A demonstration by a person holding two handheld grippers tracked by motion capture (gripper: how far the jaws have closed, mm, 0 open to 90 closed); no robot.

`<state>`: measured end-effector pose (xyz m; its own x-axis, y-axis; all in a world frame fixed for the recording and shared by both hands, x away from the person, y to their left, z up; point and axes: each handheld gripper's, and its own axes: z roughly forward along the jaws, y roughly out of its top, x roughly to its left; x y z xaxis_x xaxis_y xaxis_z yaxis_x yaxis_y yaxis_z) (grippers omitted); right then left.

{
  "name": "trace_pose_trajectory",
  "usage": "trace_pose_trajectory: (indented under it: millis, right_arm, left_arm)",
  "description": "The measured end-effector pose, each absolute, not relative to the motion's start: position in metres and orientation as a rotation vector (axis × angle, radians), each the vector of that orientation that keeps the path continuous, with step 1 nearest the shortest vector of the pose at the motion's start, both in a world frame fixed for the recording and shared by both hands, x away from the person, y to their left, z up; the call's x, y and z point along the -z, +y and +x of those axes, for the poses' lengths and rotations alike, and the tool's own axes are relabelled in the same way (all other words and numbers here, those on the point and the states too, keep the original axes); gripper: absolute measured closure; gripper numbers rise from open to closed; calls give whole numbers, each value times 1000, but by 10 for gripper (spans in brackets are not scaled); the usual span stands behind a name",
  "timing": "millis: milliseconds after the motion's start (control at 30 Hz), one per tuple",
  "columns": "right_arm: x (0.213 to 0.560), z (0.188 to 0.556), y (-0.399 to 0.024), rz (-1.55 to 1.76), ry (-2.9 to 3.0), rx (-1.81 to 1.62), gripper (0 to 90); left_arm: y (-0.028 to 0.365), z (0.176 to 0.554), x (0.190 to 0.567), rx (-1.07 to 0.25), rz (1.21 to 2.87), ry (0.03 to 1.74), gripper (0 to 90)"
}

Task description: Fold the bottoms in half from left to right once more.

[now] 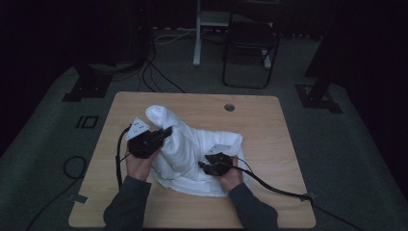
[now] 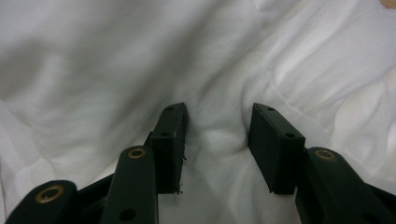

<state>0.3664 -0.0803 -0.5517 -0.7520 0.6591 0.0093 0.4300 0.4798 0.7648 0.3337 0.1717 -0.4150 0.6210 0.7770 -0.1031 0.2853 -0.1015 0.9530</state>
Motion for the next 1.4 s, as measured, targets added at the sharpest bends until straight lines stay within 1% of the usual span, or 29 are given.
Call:
trace_pose_trajectory:
  millis: [33, 100, 133, 267, 333, 400, 533, 667, 700, 733, 833, 867, 900, 933, 1133, 1267, 1400]
  right_arm:
    - [552, 367, -74, 910, 2450, -1152, 540]
    - [551, 368, -67, 888, 2487, -1186, 476]
    - [548, 367, -67, 885, 2495, -1204, 470]
    - [534, 357, -97, 897, 2405, -1308, 489]
    - [533, 357, -114, 957, 2353, -1239, 488]
    - [541, 361, -124, 1035, 2348, -1181, 495]
    - [561, 365, -114, 1041, 2371, -1102, 492]
    - [560, 363, -100, 1002, 2363, -1046, 494]
    - [560, 361, -97, 937, 2385, -1026, 490]
    - [554, 357, -100, 828, 2447, -1009, 480]
    - [538, 352, -129, 872, 2404, -1181, 490]
    - [538, 352, -129, 872, 2404, -1181, 490]
    - [534, 351, -137, 903, 2380, -1222, 491]
    - [527, 353, -160, 969, 2312, -1252, 489]
    - [518, 359, -204, 1129, 2168, -1332, 475]
    - [508, 357, -217, 1154, 2100, -1431, 445]
    - [500, 352, -212, 1098, 2109, -1508, 389]
  left_arm:
    - [169, 334, 415, -526, 1680, 877, 859]
    - [164, 336, 416, -521, 1694, 873, 859]
    - [163, 337, 418, -516, 1696, 874, 859]
    - [163, 338, 423, -502, 1703, 878, 859]
    - [163, 338, 422, -497, 1700, 878, 859]
    - [160, 338, 421, -495, 1705, 874, 859]
    - [149, 338, 420, -493, 1730, 845, 858]
    - [138, 340, 422, -481, 1760, 826, 858]
    - [130, 340, 426, -475, 1790, 814, 858]
    - [126, 341, 428, -467, 1797, 806, 858]
    - [115, 343, 435, -438, 1819, 797, 858]
    - [115, 343, 435, -438, 1819, 797, 858]
    - [102, 345, 442, -419, 1842, 789, 858]
    - [96, 346, 445, -409, 1855, 784, 858]
    - [59, 348, 475, -334, 1957, 753, 856]
    - [40, 350, 500, -284, 2024, 748, 854]
    - [30, 353, 521, -245, 2063, 756, 853]
